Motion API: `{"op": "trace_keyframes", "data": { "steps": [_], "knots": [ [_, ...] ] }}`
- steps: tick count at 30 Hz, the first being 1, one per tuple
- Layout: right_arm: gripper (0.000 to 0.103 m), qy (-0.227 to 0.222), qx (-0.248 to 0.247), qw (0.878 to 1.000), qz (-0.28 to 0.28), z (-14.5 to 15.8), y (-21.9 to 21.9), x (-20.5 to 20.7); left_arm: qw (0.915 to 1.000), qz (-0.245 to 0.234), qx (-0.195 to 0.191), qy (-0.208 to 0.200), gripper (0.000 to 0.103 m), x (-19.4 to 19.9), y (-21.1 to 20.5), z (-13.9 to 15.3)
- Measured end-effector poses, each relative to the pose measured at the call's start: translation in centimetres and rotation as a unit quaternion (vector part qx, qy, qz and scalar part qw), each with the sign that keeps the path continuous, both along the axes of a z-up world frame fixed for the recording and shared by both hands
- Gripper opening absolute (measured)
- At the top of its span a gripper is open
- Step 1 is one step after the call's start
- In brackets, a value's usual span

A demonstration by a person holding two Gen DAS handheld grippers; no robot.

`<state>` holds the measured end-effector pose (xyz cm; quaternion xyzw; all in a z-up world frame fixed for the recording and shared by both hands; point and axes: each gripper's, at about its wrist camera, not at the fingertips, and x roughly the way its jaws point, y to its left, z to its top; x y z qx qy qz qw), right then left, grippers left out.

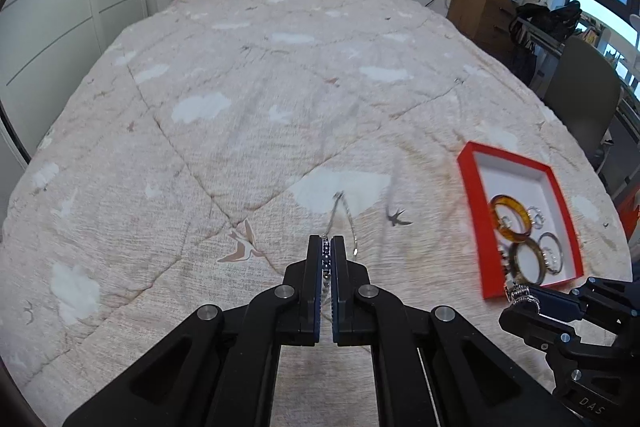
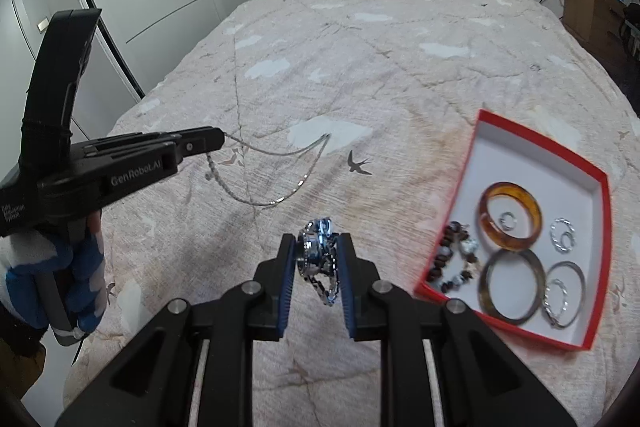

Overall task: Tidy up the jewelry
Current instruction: 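Carry the watch and necklace with both tools down into the red box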

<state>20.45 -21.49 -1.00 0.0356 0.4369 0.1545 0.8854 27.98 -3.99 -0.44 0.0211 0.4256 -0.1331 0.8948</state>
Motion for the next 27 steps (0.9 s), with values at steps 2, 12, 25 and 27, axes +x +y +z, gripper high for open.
{"op": "trace_keyframes", "data": {
  "steps": [2, 12, 25, 27],
  "knots": [
    [0.019, -0.007, 0.001, 1.000, -0.006, 0.9, -1.0, -0.9, 0.9999, -0.004, 0.001, -0.011, 0.003, -0.6, -0.8, 1.4],
    [0.019, -0.043, -0.012, 0.998, -0.048, 5.2, -7.4, -4.6, 0.9965, -0.048, -0.009, -0.067, 0.004, -3.4, -7.4, 8.2],
    [0.019, -0.048, -0.026, 0.992, -0.112, 5.8, -17.1, -3.8, 0.9867, -0.121, -0.046, -0.099, 0.004, -3.2, -17.7, 11.7],
    [0.019, -0.045, -0.027, 0.992, -0.117, 5.2, -18.0, -3.3, 0.9873, -0.127, -0.044, -0.086, 0.004, -2.3, -19.2, 10.3]
  ]
}}
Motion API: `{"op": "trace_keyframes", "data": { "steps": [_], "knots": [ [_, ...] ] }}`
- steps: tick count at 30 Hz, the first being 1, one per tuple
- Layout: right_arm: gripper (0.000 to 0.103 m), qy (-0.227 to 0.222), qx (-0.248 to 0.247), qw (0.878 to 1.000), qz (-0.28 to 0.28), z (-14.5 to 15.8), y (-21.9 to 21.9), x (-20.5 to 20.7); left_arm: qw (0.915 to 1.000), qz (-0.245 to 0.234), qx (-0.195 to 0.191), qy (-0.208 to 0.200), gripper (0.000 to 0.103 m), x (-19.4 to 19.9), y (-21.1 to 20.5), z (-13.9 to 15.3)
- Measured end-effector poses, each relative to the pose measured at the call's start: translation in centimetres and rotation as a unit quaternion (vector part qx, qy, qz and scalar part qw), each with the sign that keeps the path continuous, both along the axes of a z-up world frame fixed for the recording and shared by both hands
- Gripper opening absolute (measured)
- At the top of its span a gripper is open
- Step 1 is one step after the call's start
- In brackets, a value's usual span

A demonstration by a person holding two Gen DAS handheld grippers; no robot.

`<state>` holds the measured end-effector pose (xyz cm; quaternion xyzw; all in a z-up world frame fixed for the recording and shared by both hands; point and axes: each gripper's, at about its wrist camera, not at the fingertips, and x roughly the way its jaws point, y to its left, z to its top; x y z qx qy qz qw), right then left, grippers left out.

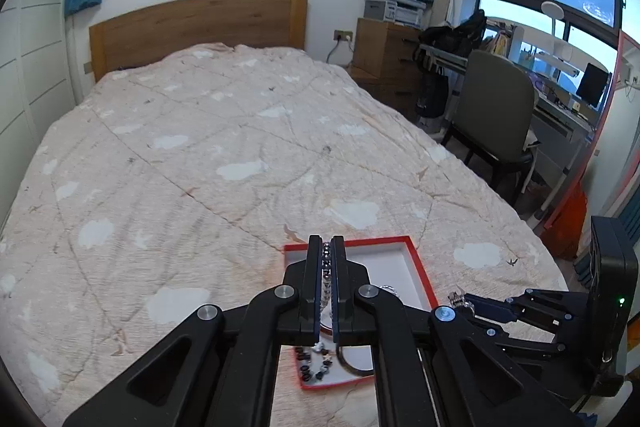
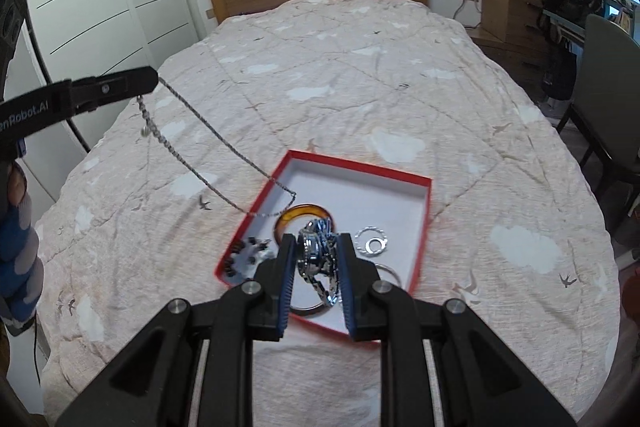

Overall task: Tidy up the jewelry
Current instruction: 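Carry the watch and necklace with both tools down into the red box, then open both tools to release the watch and necklace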

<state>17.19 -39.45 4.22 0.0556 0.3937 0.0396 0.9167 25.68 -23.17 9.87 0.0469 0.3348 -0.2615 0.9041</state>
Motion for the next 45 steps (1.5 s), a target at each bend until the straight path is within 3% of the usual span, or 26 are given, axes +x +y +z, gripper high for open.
{"op": "trace_keyframes", "data": {
  "steps": [5, 17, 24, 29, 37, 45],
  "knots": [
    [0.019, 0.020, 0.011, 1.000, -0.010, -2.9, -1.8, 2.3, 0.9993, -0.006, 0.018, 0.033, 0.004, 2.3, -2.2, -4.3],
    [0.019, 0.079, 0.026, 0.996, -0.014, -10.7, -3.4, 9.2, 0.9940, -0.001, 0.035, 0.104, 0.004, 7.1, -3.1, -13.2],
    [0.020, 0.103, 0.017, 0.994, -0.015, -13.2, -3.6, 10.5, 0.9918, -0.010, 0.036, 0.122, 0.004, 7.5, -3.3, -16.4],
    [0.022, 0.102, 0.010, 0.995, -0.021, -13.4, -3.7, 10.4, 0.9915, -0.006, 0.045, 0.121, 0.005, 7.0, -3.2, -17.3],
    [0.023, 0.104, 0.011, 0.994, -0.036, -12.9, -4.0, 9.5, 0.9930, -0.002, 0.045, 0.109, 0.011, 5.6, -2.2, -16.3],
    [0.026, 0.088, 0.004, 0.995, -0.050, -9.8, -3.7, 6.9, 0.9948, 0.008, 0.034, 0.096, 0.033, 3.0, -0.7, -13.7]
  ]
}}
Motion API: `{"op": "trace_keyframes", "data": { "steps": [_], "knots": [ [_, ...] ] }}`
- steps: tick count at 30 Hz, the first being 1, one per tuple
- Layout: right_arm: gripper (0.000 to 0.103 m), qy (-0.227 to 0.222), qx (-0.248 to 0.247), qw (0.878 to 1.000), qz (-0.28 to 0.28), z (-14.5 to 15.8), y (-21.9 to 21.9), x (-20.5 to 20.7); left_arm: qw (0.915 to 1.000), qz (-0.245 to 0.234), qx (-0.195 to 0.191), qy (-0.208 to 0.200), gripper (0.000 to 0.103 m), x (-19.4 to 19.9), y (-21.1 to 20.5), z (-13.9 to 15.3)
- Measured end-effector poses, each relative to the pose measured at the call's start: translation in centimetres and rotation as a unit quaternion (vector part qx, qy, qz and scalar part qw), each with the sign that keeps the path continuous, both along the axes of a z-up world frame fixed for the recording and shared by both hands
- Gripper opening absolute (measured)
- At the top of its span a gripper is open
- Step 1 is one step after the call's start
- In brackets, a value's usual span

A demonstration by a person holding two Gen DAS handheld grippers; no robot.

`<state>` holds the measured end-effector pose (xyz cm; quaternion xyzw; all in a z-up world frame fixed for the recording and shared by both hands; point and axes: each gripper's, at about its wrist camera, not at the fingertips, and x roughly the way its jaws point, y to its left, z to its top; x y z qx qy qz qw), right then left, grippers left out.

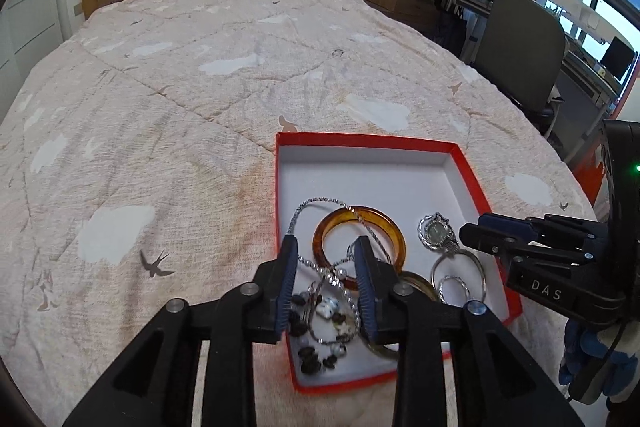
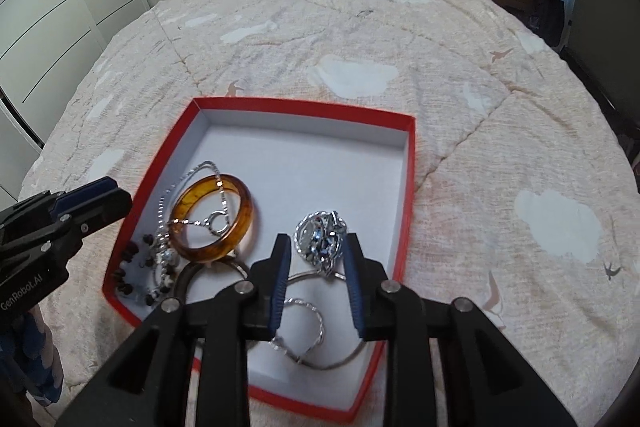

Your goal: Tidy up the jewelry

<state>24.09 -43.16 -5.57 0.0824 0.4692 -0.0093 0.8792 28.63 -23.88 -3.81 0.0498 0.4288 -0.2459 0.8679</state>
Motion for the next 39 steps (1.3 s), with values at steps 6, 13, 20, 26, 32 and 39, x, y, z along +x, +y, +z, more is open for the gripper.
{"op": "trace_keyframes", "data": {
  "steps": [6, 13, 20, 26, 32, 39],
  "knots": [
    [0.034, -0.012, 0.003, 1.000, 0.006, 2.2, 2.3, -2.9, 0.9996, 0.023, 0.002, -0.014, 0.047, -3.3, 2.4, 2.0],
    [0.038, -0.022, 0.015, 0.999, 0.027, 3.7, 6.7, -6.9, 0.9972, 0.069, 0.013, -0.025, 0.058, -7.8, 6.3, 3.6],
    [0.042, -0.040, 0.014, 0.998, 0.040, 5.5, 10.4, -10.8, 0.9914, 0.121, 0.032, -0.037, 0.068, -12.4, 10.5, 5.0],
    [0.043, -0.055, 0.005, 0.997, 0.047, 6.8, 13.2, -13.7, 0.9852, 0.154, 0.049, -0.056, 0.074, -15.5, 13.0, 6.0],
    [0.043, -0.072, -0.008, 0.997, 0.040, 7.9, 14.9, -16.5, 0.9808, 0.170, 0.048, -0.083, 0.083, -18.4, 15.3, 6.8],
    [0.058, -0.093, -0.035, 0.995, 0.030, 8.7, 16.7, -19.1, 0.9764, 0.186, 0.039, -0.103, 0.092, -21.2, 18.1, 7.4]
  ]
}}
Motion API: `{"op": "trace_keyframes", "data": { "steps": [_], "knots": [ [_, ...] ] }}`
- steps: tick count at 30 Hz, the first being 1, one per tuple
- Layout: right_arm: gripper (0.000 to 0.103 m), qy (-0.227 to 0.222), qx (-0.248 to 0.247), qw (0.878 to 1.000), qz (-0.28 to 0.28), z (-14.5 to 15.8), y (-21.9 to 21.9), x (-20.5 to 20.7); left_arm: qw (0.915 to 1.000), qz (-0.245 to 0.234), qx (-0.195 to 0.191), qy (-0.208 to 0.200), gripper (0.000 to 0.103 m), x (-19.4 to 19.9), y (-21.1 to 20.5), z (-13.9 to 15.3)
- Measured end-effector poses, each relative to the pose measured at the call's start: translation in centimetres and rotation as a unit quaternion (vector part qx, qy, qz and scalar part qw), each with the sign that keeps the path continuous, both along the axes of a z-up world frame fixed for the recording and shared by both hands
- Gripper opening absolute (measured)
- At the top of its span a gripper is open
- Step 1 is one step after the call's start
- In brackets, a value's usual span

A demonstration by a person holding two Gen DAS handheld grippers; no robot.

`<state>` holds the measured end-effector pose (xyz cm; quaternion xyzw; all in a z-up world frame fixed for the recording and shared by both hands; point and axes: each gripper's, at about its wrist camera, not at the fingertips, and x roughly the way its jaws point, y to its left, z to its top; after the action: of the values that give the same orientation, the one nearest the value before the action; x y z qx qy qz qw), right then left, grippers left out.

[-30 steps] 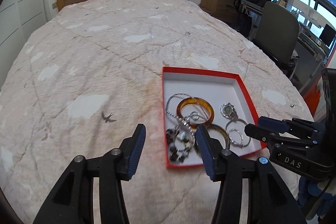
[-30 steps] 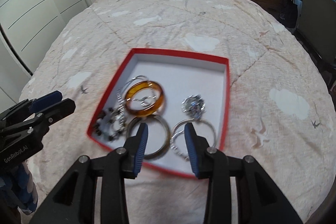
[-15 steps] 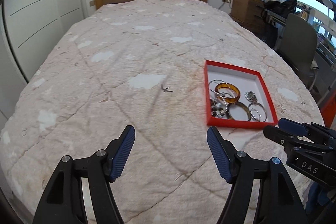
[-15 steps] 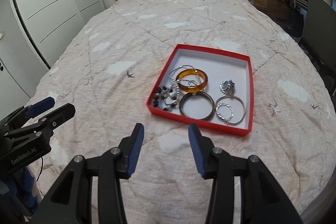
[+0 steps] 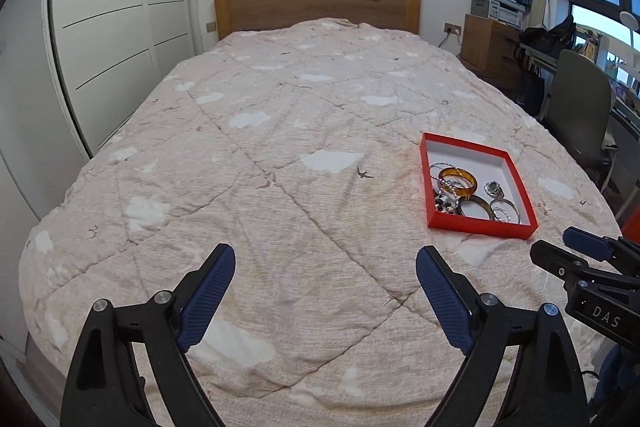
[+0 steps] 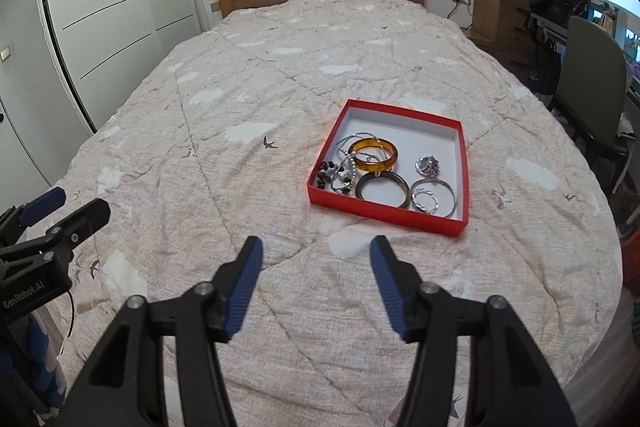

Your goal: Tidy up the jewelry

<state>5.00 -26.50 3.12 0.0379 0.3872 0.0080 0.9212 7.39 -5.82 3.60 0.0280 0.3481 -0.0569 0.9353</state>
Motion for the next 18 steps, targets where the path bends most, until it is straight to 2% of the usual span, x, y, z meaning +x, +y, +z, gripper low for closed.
{"op": "trace_keyframes", "data": {
  "steps": [8, 18],
  "knots": [
    [0.072, -0.007, -0.016, 1.000, 0.002, -0.3, 1.4, -1.9, 0.9998, 0.014, -0.015, 0.003, 0.099, -1.9, 2.2, -0.5],
    [0.074, -0.019, -0.020, 1.000, -0.012, -0.4, 1.7, -3.2, 0.9996, 0.012, -0.023, 0.011, 0.102, -3.0, 2.8, -1.2]
  ]
}}
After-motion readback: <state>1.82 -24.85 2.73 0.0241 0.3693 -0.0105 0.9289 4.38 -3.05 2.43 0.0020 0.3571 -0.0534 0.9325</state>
